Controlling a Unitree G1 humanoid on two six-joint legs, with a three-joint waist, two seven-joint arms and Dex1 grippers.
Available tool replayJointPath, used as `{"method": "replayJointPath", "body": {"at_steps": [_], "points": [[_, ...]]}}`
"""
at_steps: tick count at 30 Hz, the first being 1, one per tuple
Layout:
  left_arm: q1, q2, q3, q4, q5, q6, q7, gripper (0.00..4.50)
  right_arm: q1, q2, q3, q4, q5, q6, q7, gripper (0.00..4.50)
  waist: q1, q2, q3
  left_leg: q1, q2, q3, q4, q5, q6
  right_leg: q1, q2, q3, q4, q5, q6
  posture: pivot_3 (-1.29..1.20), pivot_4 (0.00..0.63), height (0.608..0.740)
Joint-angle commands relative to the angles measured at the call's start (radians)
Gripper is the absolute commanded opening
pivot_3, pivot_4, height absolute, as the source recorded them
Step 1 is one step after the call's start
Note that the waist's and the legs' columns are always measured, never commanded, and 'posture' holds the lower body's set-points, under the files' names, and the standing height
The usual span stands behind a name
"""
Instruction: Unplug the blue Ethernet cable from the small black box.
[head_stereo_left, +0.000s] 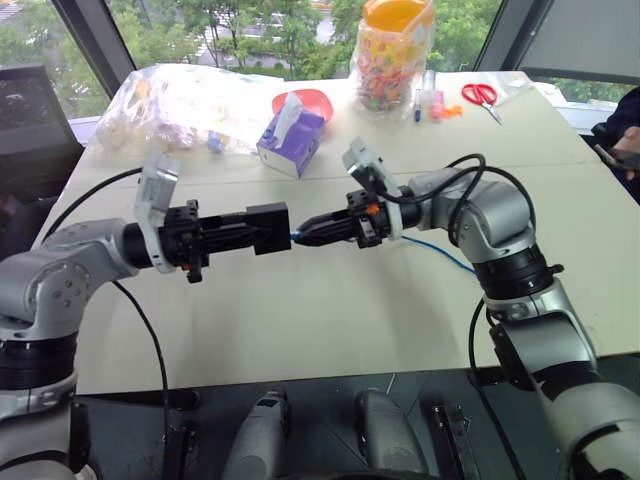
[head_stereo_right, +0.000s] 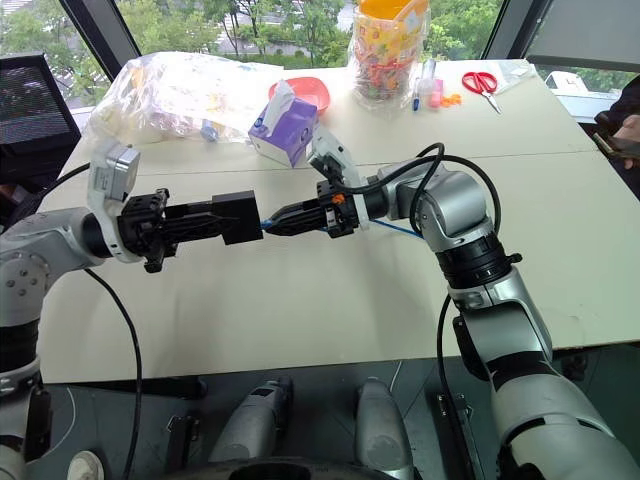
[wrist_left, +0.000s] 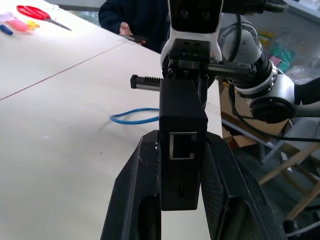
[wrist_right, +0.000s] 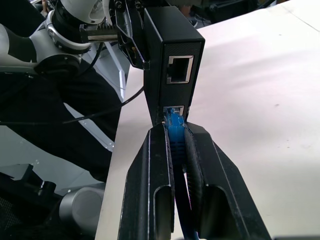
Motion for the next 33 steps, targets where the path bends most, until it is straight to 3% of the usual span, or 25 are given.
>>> {"method": "replayJointPath", "body": {"at_steps": [1, 13, 17, 25, 32, 33], "points": [[0.001, 0.013, 0.021, -0.029, -0.014, -0.009, -0.004, 0.49, -0.003, -0.007, -0.008, -0.035, 0.013, 0.007, 0.001, 0.18, 0.000, 0.000, 0.000, 0.000, 0.000, 0.000, 0.000, 0.000, 0.000, 0.000, 0.000, 0.000, 0.000, 0.000, 0.000, 0.00, 0.150, 0.728], [0.013, 0.038, 0.071, -0.052, -0.087, 0.039, 0.011, 0.49, 0.027, -0.067, -0.035, 0.106, 0.001, -0.004, 0.036, 0.18, 0.000, 0.000, 0.000, 0.000, 0.000, 0.000, 0.000, 0.000, 0.000, 0.000, 0.000, 0.000, 0.000, 0.000, 0.000, 0.00, 0.150, 0.728], [0.034, 0.049, 0.079, -0.069, -0.101, 0.045, 0.007, 0.49, 0.061, -0.128, 0.037, 0.157, -0.122, -0.171, 0.056, 0.18, 0.006, -0.001, 0.000, 0.000, 0.000, 0.001, 0.000, 0.000, 0.000, 0.000, 0.000, 0.000, -0.001, 0.000, 0.000, 0.00, 0.150, 0.728], [0.054, 0.057, 0.067, -0.083, -0.090, 0.031, -0.001, 0.49, 0.034, -0.121, 0.037, 0.282, -0.234, -0.355, 0.059, 0.18, -0.006, -0.002, 0.001, -0.001, 0.002, 0.004, -0.001, 0.000, 0.000, 0.000, 0.001, 0.001, -0.004, 0.001, -0.001, 0.00, 0.150, 0.728], [0.058, -0.002, 0.007, -0.046, 0.010, -0.054, 0.035, 0.49, -0.058, 0.007, -0.030, 0.599, -0.370, -0.570, -0.227, 0.18, 0.002, -0.003, 0.001, 0.000, 0.002, 0.004, -0.001, 0.000, 0.001, 0.000, 0.002, 0.001, -0.005, 0.002, -0.002, 0.00, 0.150, 0.728], [0.058, -0.039, -0.032, -0.031, 0.084, -0.125, 0.063, 0.49, -0.085, 0.028, -0.041, 0.688, -0.401, -0.613, -0.326, 0.18, 0.003, -0.003, 0.001, -0.001, 0.002, 0.004, -0.001, 0.000, 0.001, 0.000, 0.002, 0.001, -0.005, 0.002, -0.002, 0.00, 0.150, 0.728]]}}
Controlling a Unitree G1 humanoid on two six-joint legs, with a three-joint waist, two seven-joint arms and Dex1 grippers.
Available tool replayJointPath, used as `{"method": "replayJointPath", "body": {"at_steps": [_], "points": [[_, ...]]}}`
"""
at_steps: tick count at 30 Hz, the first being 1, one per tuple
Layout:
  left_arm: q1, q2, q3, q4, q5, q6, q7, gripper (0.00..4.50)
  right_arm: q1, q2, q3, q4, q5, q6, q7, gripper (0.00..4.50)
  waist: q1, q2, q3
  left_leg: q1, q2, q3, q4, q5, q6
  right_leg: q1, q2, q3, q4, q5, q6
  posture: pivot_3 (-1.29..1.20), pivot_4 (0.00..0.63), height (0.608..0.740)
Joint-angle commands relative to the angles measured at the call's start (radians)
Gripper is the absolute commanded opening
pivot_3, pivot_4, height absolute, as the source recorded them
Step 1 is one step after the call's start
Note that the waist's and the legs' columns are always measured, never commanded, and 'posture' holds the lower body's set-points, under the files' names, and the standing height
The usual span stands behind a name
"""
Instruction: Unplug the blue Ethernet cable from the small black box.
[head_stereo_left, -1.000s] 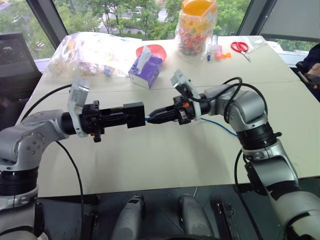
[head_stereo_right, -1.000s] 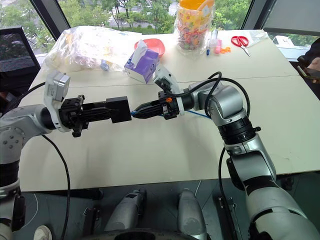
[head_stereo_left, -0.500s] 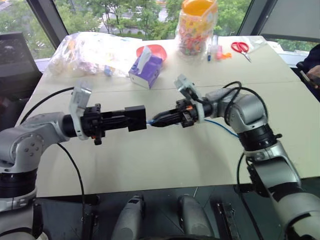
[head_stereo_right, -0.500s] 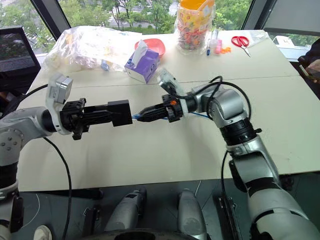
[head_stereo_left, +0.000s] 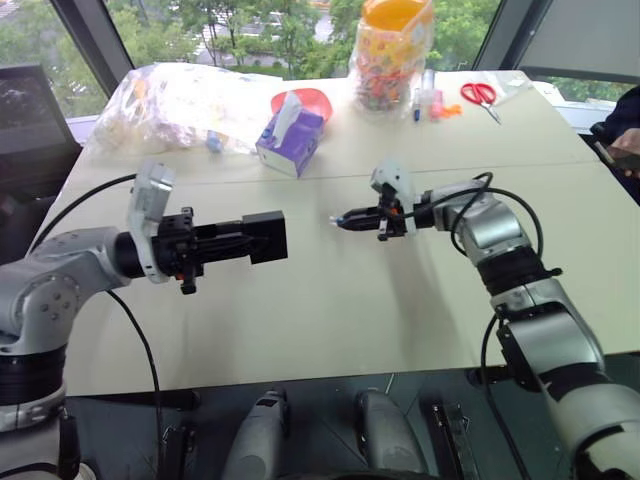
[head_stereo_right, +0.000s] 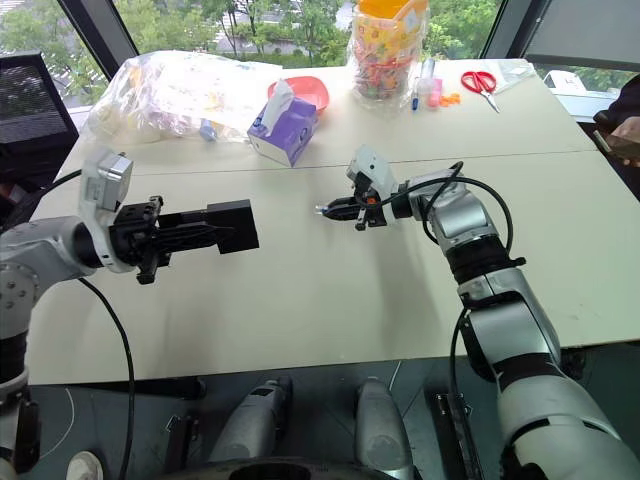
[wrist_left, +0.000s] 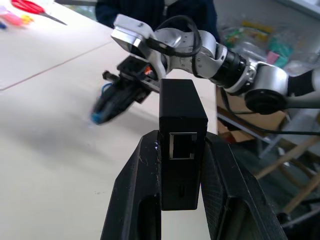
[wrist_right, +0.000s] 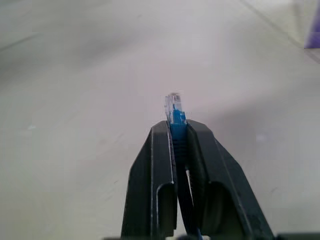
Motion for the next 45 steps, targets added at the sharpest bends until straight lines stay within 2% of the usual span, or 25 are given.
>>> {"method": "replayJointPath", "body": {"at_steps": [1, 2, 5, 11, 12, 16, 20, 25, 28, 29, 34, 37, 39, 45], "points": [[-0.005, -0.069, -0.074, 0.023, 0.161, -0.168, 0.054, 0.49, -0.085, 0.042, -0.057, 0.199, -0.075, -0.127, -0.222, 0.18, 0.002, 0.000, 0.000, 0.000, 0.000, 0.000, 0.000, 0.000, 0.000, 0.001, 0.000, 0.000, -0.001, 0.000, 0.000, 0.00, 0.150, 0.728], [-0.006, -0.108, -0.106, 0.040, 0.225, -0.231, 0.083, 0.49, -0.106, 0.058, -0.071, 0.260, -0.090, -0.155, -0.289, 0.18, 0.003, 0.000, 0.000, 0.000, 0.000, 0.000, 0.000, 0.000, 0.000, 0.001, 0.000, 0.000, -0.001, 0.001, 0.000, 0.00, 0.150, 0.728], [-0.014, -0.186, -0.162, 0.096, 0.357, -0.361, 0.138, 0.49, -0.143, 0.082, -0.095, 0.361, -0.115, -0.210, -0.381, 1.18, 0.002, -0.001, 0.000, 0.000, -0.001, 0.000, 0.000, 0.000, 0.000, 0.002, 0.000, 0.001, -0.004, 0.003, 0.002, 0.00, 0.150, 0.728], [-0.056, -0.350, -0.242, 0.314, 0.568, -0.625, 0.239, 0.49, -0.139, 0.084, -0.127, 0.381, -0.137, -0.212, -0.428, 4.26, -0.002, 0.000, 0.000, 0.000, 0.000, 0.001, -0.001, 0.000, 0.000, 0.002, 0.002, 0.002, -0.006, 0.005, 0.005, 0.00, 0.150, 0.728], [-0.076, -0.386, -0.242, 0.364, 0.593, -0.663, 0.270, 0.49, -0.123, 0.073, -0.138, 0.353, -0.128, -0.197, -0.408, 4.42, -0.002, 0.000, 0.000, 0.000, 0.000, 0.001, -0.001, 0.000, 0.000, 0.002, 0.002, 0.002, -0.006, 0.005, 0.006, 0.00, 0.150, 0.728], [-0.143, -0.469, -0.247, 0.538, 0.688, -0.810, 0.344, 0.49, -0.046, 0.030, -0.200, 0.178, -0.073, -0.071, -0.357, 4.42, 0.001, 0.000, 0.000, 0.000, 0.000, 0.001, 0.000, 0.000, 0.000, 0.003, 0.002, 0.002, -0.005, 0.007, 0.009, 0.00, 0.150, 0.728], [-0.195, -0.509, -0.255, 0.713, 0.774, -0.958, 0.396, 0.49, 0.074, -0.003, -0.272, -0.094, 0.000, 0.116, -0.367, 4.42, 0.004, 0.000, 0.000, 0.000, 0.000, 0.001, 0.001, 0.000, 0.001, 0.003, 0.002, 0.002, -0.006, 0.008, 0.011, 0.00, 0.150, 0.728], [-0.232, -0.544, -0.241, 0.901, 0.801, -1.059, 0.410, 0.49, 0.227, -0.008, -0.312, -0.427, 0.059, 0.307, -0.423, 4.42, -0.002, 0.000, 0.000, 0.000, 0.000, 0.001, 0.001, 0.000, 0.001, 0.003, 0.002, 0.002, -0.006, 0.008, 0.011, 0.00, 0.150, 0.728], [-0.234, -0.546, -0.234, 0.962, 0.796, -1.081, 0.386, 0.49, 0.270, -0.004, -0.325, -0.546, 0.089, 0.389, -0.452, 4.42, -0.001, 0.000, 0.000, 0.000, 0.000, 0.001, 0.002, 0.000, 0.001, 0.003, 0.002, 0.002, -0.006, 0.009, 0.012, 0.00, 0.150, 0.728], [-0.232, -0.544, -0.232, 0.977, 0.795, -1.084, 0.382, 1.51, 0.282, -0.003, -0.327, -0.581, 0.100, 0.414, -0.458, 4.50, -0.001, 0.000, 0.000, 0.000, 0.000, 0.001, 0.002, 0.000, 0.001, 0.003, 0.002, 0.002, -0.006, 0.009, 0.012, 0.00, 0.150, 0.728], [-0.205, -0.519, -0.215, 0.983, 0.787, -1.081, 0.357, 3.52, 0.333, -0.013, -0.314, -0.705, 0.134, 0.496, -0.464, 4.50, -0.001, 0.000, 0.000, 0.001, 0.000, 0.001, 0.003, 0.000, 0.001, 0.005, 0.002, 0.002, -0.006, 0.009, 0.012, 0.00, 0.150, 0.728], [-0.179, -0.494, -0.203, 0.942, 0.788, -1.057, 0.364, 4.44, 0.360, -0.025, -0.302, -0.750, 0.146, 0.519, -0.458, 4.50, -0.003, 0.000, 0.000, 0.001, 0.000, 0.001, 0.003, 0.000, 0.001, 0.005, 0.002, 0.002, -0.006, 0.009, 0.012, 0.00, 0.150, 0.728], [-0.162, -0.481, -0.195, 0.899, 0.779, -1.026, 0.366, 4.44, 0.374, -0.035, -0.298, -0.766, 0.151, 0.522, -0.451, 4.50, -0.003, 0.000, 0.000, 0.001, 0.000, 0.001, 0.003, 0.000, 0.001, 0.005, 0.002, 0.002, -0.006, 0.009, 0.012, 0.00, 0.150, 0.728], [-0.012, -0.395, -0.122, 0.525, 0.672, -0.798, 0.370, 4.44, 0.456, -0.077, -0.290, -0.844, 0.158, 0.497, -0.431, 4.50, -0.001, 0.000, 0.000, 0.001, 0.001, 0.001, 0.002, 0.000, 0.001, 0.005, 0.002, 0.002, -0.006, 0.009, 0.012, 0.00, 0.150, 0.728]]}}
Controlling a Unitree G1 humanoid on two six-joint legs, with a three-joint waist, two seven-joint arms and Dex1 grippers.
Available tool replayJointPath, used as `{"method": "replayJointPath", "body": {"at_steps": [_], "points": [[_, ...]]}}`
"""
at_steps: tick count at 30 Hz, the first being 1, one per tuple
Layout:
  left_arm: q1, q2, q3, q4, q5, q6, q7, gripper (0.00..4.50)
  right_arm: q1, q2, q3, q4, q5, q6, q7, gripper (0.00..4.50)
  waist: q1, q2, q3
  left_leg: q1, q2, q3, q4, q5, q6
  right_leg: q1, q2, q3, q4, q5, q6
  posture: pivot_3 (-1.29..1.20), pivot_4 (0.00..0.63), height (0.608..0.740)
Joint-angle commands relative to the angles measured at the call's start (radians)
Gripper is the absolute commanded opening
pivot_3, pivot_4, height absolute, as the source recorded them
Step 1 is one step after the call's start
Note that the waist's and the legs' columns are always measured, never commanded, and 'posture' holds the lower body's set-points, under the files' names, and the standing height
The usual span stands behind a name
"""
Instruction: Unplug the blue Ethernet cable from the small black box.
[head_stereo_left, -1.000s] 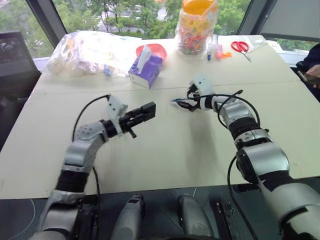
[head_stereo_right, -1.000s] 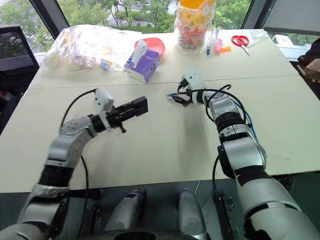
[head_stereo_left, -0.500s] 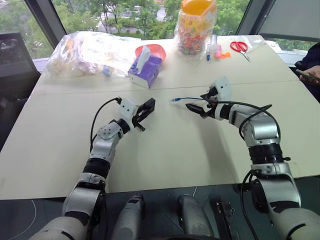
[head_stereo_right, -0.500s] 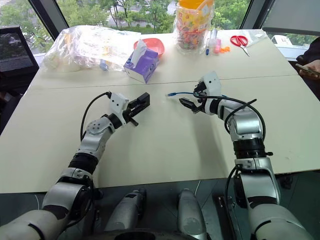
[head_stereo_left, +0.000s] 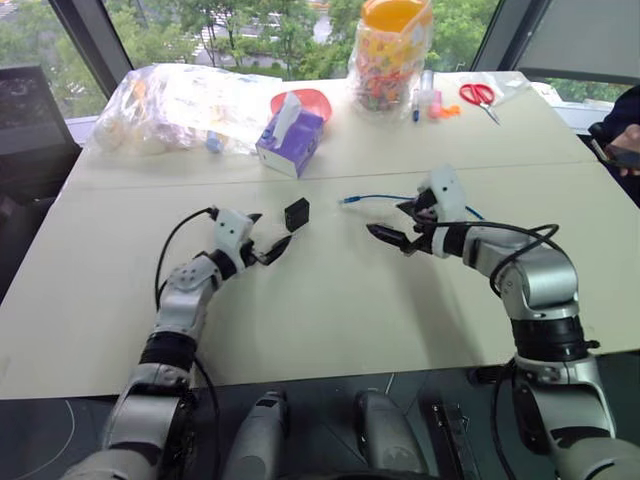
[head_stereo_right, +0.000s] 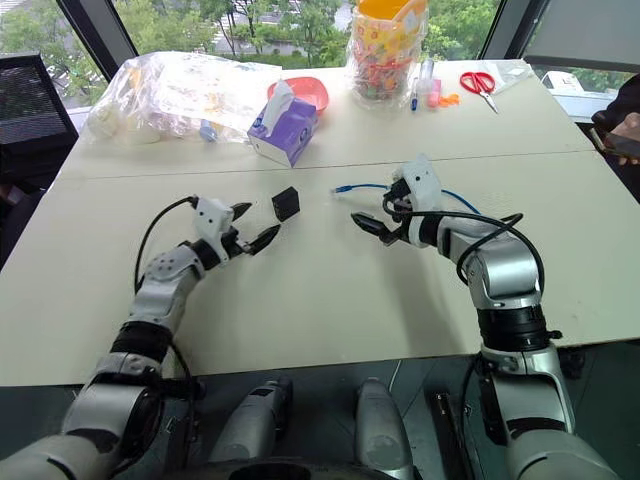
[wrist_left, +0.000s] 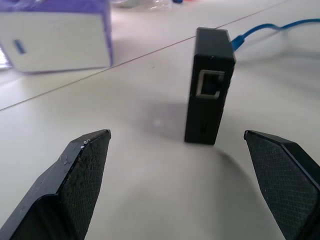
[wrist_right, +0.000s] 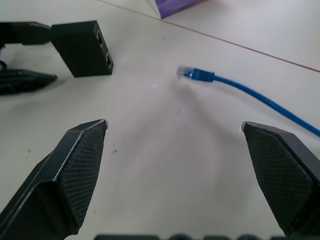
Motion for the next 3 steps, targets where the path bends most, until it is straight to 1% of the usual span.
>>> {"method": "replayJointPath", "body": {"at_steps": [1, 3], "points": [[0.068, 0.041, 0.070, -0.252, -0.092, 0.147, 0.018, 4.44, 0.041, -0.032, -0.005, -0.093, 0.013, -0.038, 0.018, 4.50, 0.001, 0.000, 0.000, 0.000, 0.000, 0.000, 0.000, 0.000, 0.000, 0.000, 0.000, 0.000, 0.000, 0.000, 0.000, 0.00, 0.150, 0.728], [0.135, 0.074, 0.113, -0.413, -0.139, 0.259, 0.049, 4.44, 0.082, -0.056, -0.017, -0.139, 0.042, -0.032, 0.046, 4.50, 0.003, 0.000, 0.000, -0.001, 0.000, 0.000, 0.000, 0.000, 0.000, 0.000, 0.000, 0.000, -0.001, 0.000, 0.000, 0.00, 0.150, 0.728]]}}
